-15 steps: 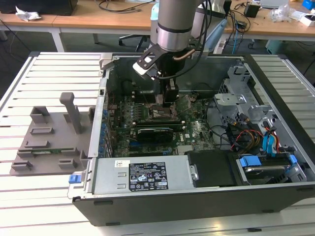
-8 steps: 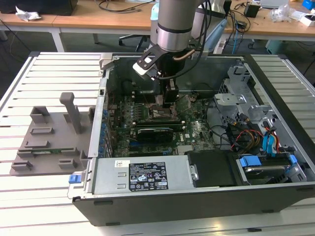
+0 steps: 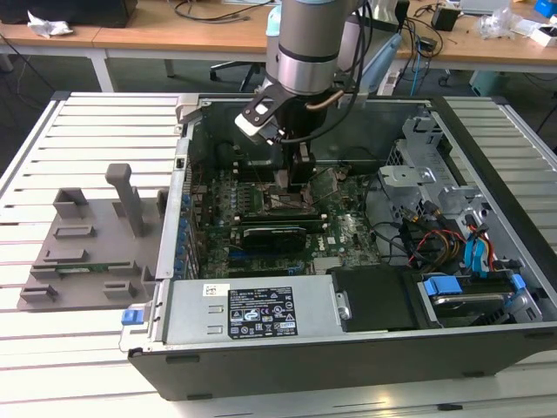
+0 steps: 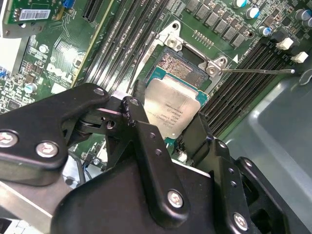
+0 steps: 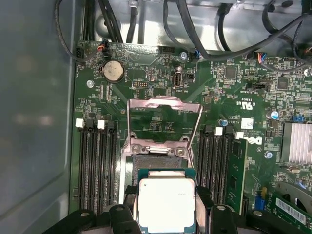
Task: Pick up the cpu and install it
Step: 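Place the cpu into insertion slot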
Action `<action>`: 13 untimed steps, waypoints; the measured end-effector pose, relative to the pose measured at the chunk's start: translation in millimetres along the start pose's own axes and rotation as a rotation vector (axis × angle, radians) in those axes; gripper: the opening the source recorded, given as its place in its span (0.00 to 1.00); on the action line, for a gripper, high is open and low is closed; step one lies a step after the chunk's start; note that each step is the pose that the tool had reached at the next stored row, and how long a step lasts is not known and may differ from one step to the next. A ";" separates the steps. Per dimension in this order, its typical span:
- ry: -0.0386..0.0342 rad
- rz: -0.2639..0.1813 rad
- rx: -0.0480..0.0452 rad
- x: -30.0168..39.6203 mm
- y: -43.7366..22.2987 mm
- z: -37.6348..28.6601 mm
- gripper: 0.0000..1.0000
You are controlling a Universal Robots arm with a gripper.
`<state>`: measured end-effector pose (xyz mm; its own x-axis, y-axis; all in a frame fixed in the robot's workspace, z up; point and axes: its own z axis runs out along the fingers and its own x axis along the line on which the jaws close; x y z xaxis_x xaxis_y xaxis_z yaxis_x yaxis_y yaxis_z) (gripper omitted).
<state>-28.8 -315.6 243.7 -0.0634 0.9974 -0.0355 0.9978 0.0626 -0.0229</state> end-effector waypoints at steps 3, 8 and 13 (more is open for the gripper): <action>-0.0014 0.000 0.0001 0.6 0.1 2.6 0.55; -0.0029 0.000 0.0002 1.3 0.2 6.2 0.55; -0.0031 0.000 0.0002 1.5 0.3 8.5 0.55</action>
<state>-28.8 -314.5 235.2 -0.0634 0.9972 -0.0386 0.9978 0.0625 -0.0231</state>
